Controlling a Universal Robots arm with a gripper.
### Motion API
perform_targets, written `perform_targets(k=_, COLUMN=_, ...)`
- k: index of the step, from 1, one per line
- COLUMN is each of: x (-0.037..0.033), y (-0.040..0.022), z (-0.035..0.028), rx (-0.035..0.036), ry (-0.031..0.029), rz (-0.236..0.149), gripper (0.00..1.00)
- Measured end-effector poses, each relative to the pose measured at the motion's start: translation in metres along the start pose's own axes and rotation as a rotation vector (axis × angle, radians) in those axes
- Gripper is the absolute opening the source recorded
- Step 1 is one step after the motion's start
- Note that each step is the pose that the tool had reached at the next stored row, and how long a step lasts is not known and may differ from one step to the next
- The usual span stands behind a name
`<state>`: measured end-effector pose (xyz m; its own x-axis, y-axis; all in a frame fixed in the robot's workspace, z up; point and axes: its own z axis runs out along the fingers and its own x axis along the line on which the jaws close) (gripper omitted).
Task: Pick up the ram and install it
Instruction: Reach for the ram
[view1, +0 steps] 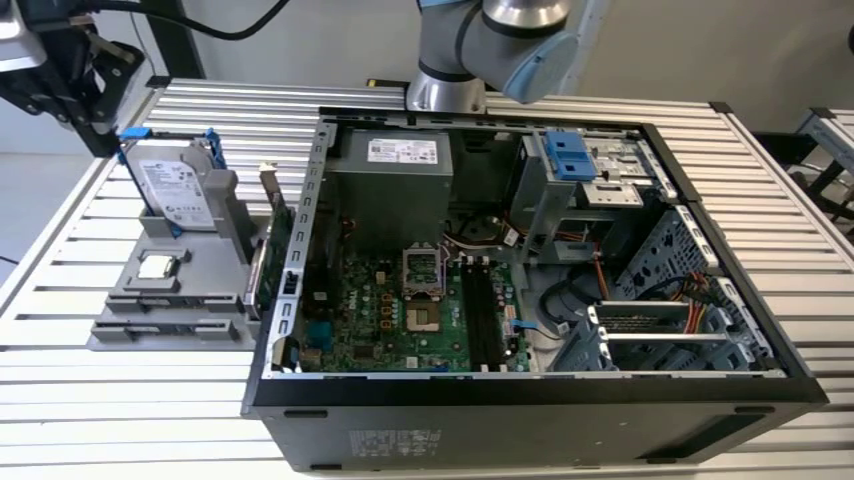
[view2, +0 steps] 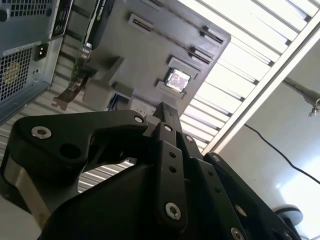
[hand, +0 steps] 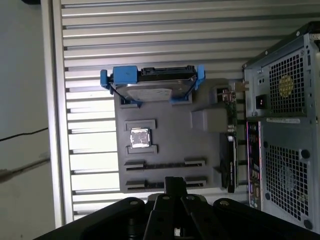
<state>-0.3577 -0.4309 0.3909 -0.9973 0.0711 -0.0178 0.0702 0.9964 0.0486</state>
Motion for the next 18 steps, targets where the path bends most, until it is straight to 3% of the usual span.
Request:
perform_targets(k=8, x=-0.0011, y=-0.0153, z=0.0009, rx=0.0001, ry=0.0017, rz=0.0, gripper=0.0)
perform_targets(k=14, x=-0.0023, y=-0.0277, z=0.0015, rx=0.0005, ry=0.0071, rz=0.0, gripper=0.0)
perform_targets(k=18, x=-0.0067, y=-0.0366, z=0.0016, rx=0.0007, ry=0.0096, rz=0.0, gripper=0.0)
